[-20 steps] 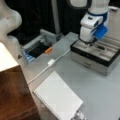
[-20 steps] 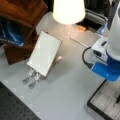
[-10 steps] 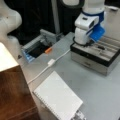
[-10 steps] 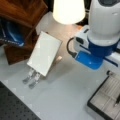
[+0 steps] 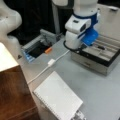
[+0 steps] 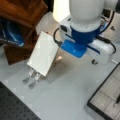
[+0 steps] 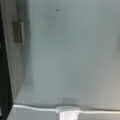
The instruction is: Turn on the lamps. Open the box. Pick up the pen. Put it in the box.
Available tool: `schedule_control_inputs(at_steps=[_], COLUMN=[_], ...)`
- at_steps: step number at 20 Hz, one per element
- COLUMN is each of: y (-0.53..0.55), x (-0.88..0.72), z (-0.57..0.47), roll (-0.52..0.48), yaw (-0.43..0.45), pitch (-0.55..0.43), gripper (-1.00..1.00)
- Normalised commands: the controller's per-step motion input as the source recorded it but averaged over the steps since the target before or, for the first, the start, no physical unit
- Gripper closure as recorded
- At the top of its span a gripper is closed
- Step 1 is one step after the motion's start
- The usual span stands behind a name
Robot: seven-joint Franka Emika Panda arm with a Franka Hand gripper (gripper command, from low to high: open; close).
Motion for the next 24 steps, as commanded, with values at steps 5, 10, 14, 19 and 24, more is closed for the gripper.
schedule_control_inputs(at_steps=[5, 10, 14, 19, 24], y=[-0.37, -0.27, -0.11, -0.04, -0.01], x=[-0.23, -0.21, -0.17, -0.14, -0.09], z=[-0.02, -0.03, -0.02, -0.01, -0.05], roll=[0.077, 0.071, 0.073, 0.055, 0.07], yaw=[0.044, 0.058, 0.044, 0.003, -0.009], pitch=[-0.014, -0.027, -0.028, -0.026, -0.046], gripper=[-1.0, -1.0, -1.0, -1.0, -1.0])
